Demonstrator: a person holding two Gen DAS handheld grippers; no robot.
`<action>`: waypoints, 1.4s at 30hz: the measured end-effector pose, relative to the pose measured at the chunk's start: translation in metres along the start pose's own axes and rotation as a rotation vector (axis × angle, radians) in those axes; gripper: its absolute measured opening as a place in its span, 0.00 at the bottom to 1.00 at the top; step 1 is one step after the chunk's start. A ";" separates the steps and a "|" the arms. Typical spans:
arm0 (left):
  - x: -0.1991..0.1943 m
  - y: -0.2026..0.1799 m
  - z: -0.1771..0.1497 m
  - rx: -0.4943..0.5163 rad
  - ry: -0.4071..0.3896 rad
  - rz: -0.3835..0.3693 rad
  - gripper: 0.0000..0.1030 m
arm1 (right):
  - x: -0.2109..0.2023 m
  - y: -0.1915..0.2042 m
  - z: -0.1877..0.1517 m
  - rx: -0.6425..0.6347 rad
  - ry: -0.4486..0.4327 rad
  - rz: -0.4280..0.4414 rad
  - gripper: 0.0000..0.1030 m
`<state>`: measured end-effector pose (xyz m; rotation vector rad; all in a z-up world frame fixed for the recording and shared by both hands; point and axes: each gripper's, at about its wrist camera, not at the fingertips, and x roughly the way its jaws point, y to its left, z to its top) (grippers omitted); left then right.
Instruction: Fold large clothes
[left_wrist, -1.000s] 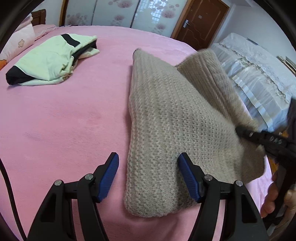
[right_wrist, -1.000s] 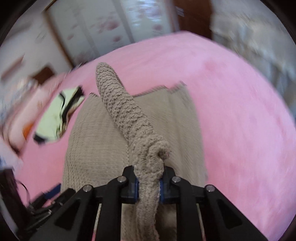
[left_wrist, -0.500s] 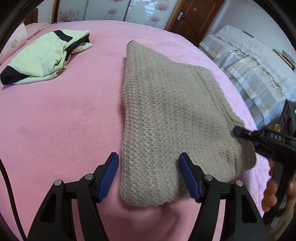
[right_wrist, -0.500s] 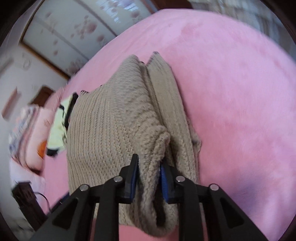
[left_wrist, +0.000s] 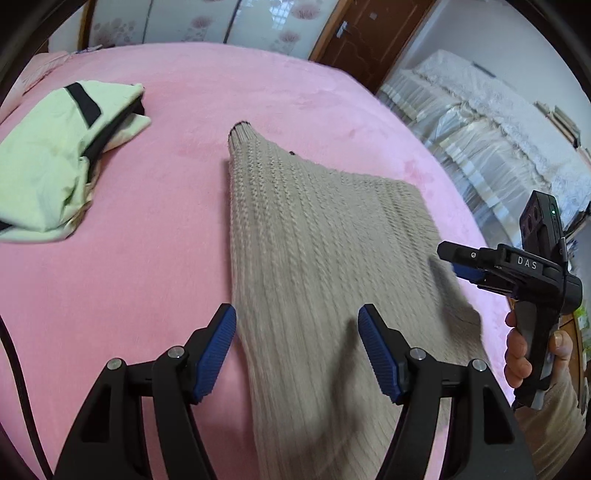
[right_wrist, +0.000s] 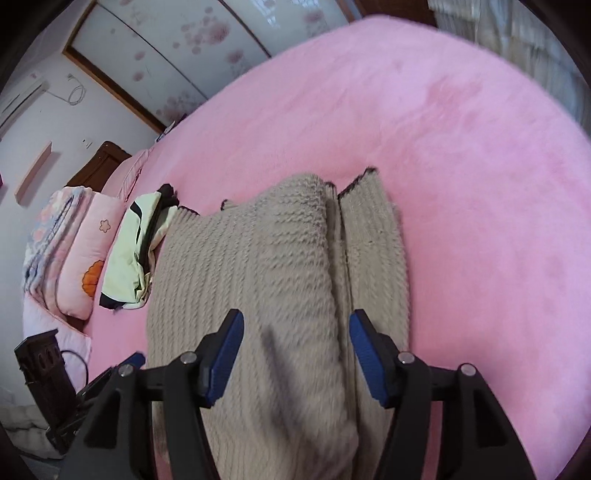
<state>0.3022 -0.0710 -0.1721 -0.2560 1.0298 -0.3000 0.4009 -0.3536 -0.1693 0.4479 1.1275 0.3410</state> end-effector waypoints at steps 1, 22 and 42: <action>0.007 0.001 0.006 -0.004 0.011 -0.003 0.65 | 0.008 -0.003 0.003 0.001 0.016 0.002 0.58; 0.025 -0.011 0.026 -0.007 -0.025 -0.008 0.69 | -0.020 0.023 -0.005 -0.149 -0.191 -0.053 0.23; -0.010 -0.041 0.021 0.097 -0.065 0.039 0.73 | -0.053 0.023 -0.020 -0.090 -0.245 -0.226 0.40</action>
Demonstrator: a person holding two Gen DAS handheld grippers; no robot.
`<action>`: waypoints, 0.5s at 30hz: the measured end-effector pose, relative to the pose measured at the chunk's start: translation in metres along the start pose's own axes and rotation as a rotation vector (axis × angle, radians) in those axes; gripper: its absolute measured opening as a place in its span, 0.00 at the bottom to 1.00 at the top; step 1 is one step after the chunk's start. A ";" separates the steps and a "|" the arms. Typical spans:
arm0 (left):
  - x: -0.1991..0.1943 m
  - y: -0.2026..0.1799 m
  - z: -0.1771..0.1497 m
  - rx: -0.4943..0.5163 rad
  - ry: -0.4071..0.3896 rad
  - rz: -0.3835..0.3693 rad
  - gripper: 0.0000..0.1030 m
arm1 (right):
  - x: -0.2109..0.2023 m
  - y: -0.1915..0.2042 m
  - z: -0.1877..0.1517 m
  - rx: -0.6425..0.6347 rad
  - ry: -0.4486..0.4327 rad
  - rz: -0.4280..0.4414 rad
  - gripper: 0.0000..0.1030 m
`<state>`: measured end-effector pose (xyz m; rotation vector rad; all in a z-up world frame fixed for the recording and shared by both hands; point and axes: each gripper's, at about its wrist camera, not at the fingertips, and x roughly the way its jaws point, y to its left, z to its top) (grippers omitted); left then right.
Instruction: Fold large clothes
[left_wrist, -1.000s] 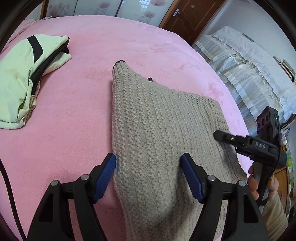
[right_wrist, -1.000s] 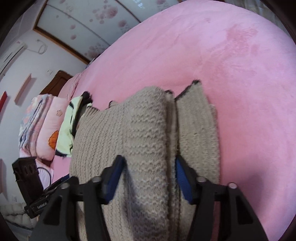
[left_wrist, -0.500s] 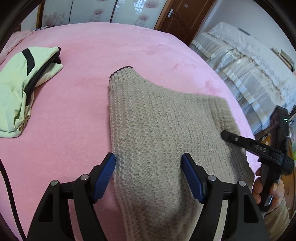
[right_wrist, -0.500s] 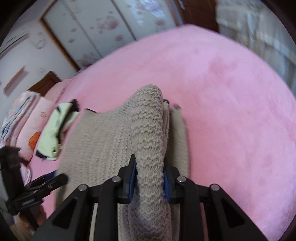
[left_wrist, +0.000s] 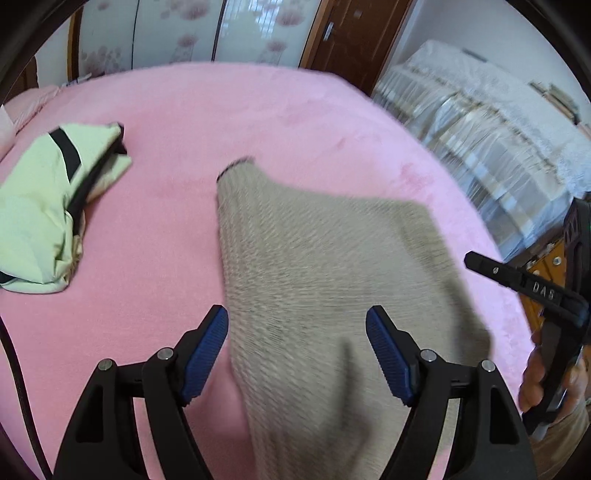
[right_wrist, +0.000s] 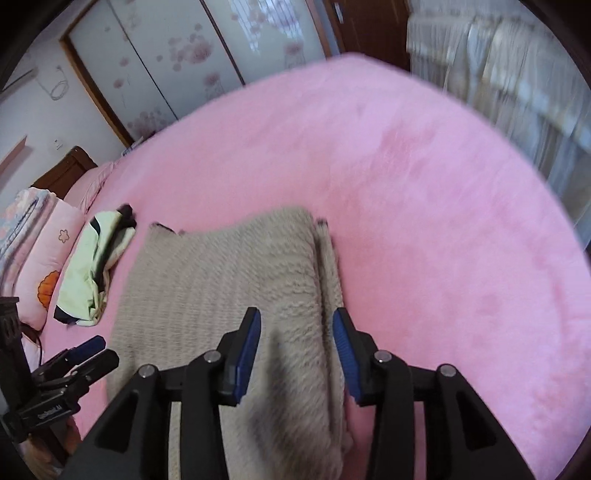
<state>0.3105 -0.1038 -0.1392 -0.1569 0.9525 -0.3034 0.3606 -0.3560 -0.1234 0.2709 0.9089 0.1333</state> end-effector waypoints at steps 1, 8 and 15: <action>-0.010 -0.005 -0.003 0.000 -0.019 -0.012 0.73 | -0.011 0.008 -0.006 -0.017 -0.030 0.016 0.40; -0.016 -0.034 -0.042 0.030 -0.041 0.031 0.72 | -0.021 0.042 -0.053 -0.116 -0.042 -0.030 0.39; 0.000 -0.022 -0.088 0.077 0.046 0.138 0.68 | -0.022 0.003 -0.089 -0.068 -0.014 -0.097 0.20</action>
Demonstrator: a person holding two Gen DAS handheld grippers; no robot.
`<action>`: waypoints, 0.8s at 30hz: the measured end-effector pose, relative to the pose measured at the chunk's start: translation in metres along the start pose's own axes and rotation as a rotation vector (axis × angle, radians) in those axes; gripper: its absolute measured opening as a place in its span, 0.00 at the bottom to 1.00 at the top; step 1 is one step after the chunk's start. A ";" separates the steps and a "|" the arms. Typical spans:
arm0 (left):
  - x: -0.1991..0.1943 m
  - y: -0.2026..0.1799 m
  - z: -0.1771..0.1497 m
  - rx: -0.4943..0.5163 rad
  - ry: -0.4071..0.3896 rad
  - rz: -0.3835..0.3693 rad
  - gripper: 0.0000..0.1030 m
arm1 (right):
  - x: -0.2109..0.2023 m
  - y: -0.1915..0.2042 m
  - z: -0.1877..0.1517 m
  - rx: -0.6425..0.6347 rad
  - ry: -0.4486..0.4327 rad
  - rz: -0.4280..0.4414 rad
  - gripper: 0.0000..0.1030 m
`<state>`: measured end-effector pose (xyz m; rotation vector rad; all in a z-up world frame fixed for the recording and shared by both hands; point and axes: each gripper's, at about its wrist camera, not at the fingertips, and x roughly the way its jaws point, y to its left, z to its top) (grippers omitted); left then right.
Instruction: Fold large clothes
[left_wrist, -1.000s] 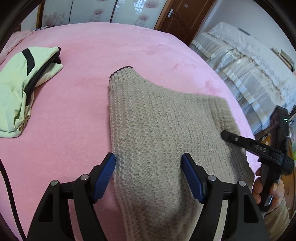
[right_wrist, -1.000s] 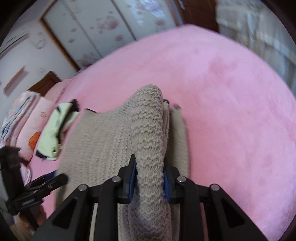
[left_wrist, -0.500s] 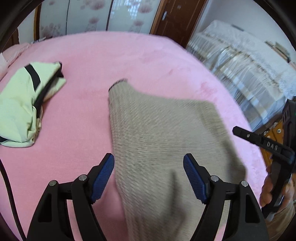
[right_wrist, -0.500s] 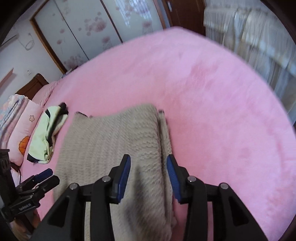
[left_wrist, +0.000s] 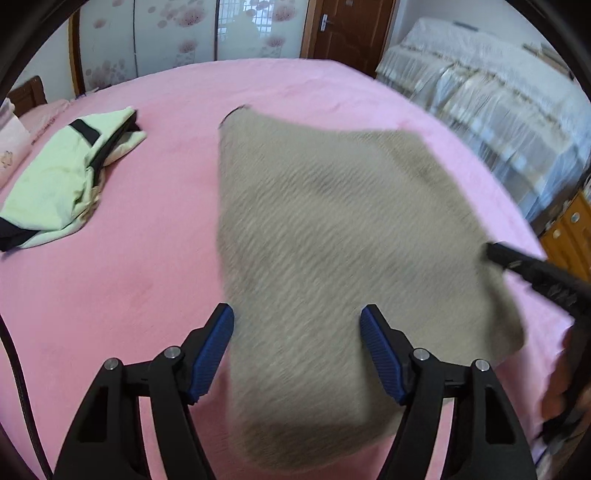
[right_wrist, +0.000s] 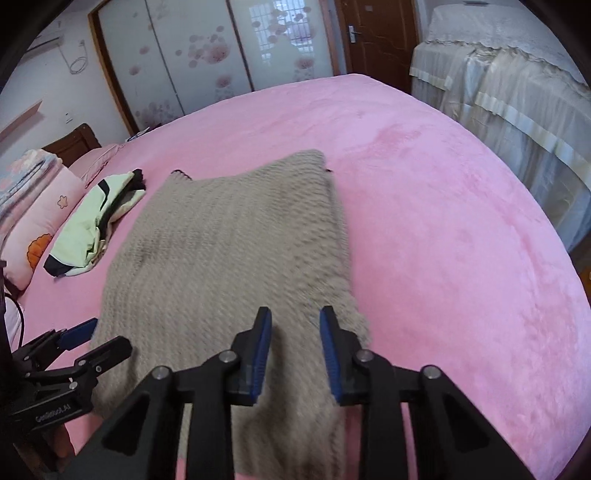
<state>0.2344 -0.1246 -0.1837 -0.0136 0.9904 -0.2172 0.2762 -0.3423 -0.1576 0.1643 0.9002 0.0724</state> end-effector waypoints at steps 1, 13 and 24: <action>0.004 0.008 -0.005 -0.026 0.027 -0.020 0.68 | -0.001 -0.006 -0.005 0.004 0.005 -0.005 0.18; 0.007 0.030 -0.020 -0.143 0.050 -0.064 0.68 | 0.006 -0.019 -0.028 0.062 0.059 -0.030 0.27; -0.033 0.020 -0.010 -0.165 0.037 -0.077 0.68 | -0.025 -0.029 -0.021 0.183 0.086 0.028 0.40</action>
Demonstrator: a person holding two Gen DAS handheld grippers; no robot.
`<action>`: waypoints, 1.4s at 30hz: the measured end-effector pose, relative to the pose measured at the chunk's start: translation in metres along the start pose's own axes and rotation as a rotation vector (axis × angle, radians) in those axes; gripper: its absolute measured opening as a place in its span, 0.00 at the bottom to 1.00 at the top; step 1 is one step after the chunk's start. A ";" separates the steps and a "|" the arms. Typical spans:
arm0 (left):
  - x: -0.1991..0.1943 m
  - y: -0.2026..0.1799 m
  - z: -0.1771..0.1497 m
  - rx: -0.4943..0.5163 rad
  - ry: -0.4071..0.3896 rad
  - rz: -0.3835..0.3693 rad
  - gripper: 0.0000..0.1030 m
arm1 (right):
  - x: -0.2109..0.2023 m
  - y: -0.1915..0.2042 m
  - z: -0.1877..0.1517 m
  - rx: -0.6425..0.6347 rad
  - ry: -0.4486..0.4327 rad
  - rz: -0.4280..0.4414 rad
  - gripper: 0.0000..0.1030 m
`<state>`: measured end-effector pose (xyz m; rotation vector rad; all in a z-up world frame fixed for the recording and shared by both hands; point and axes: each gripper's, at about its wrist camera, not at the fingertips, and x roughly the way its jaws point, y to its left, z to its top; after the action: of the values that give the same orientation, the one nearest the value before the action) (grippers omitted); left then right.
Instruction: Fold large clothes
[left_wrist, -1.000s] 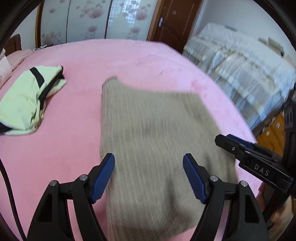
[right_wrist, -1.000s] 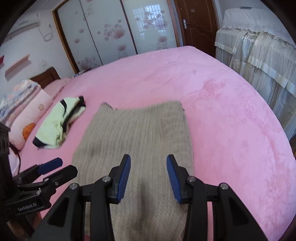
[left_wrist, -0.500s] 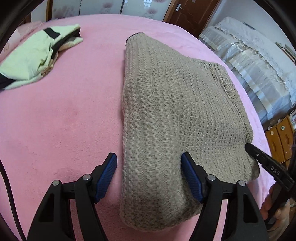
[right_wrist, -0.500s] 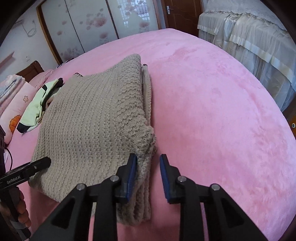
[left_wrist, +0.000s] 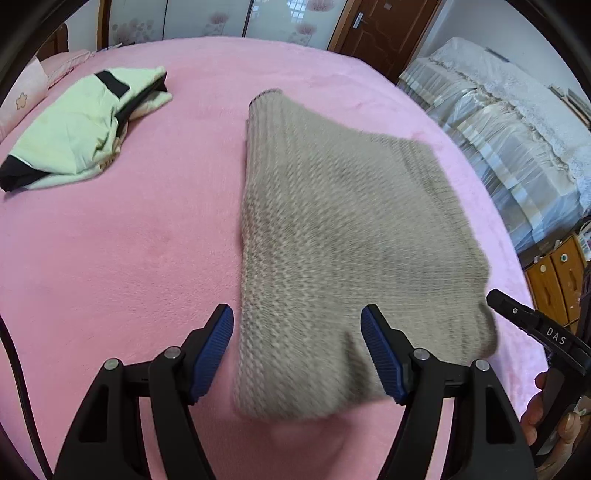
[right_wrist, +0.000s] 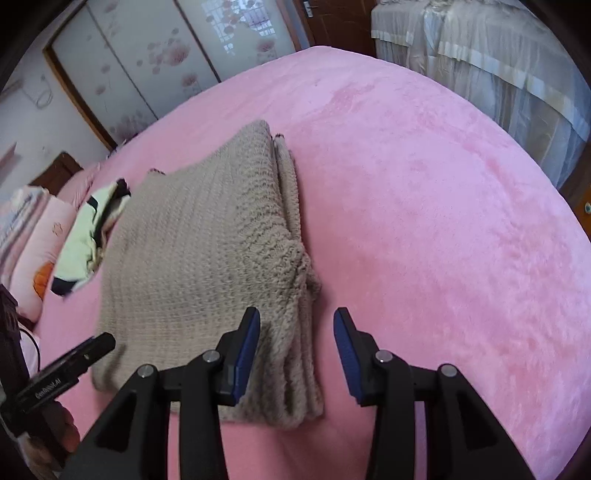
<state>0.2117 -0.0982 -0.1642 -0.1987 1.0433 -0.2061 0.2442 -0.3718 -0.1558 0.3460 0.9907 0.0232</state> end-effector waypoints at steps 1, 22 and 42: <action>-0.008 -0.003 0.001 0.003 -0.008 0.002 0.68 | -0.007 0.002 0.000 0.000 -0.002 0.000 0.41; -0.147 -0.043 0.037 0.041 -0.133 -0.042 0.88 | -0.157 0.067 0.028 -0.153 -0.093 0.105 0.62; -0.018 -0.035 0.147 0.081 0.050 -0.025 0.89 | -0.067 0.069 0.128 -0.345 -0.108 0.271 1.00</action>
<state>0.3282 -0.1177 -0.0689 -0.1342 1.0801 -0.2766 0.3219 -0.3533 -0.0168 0.1603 0.8089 0.4127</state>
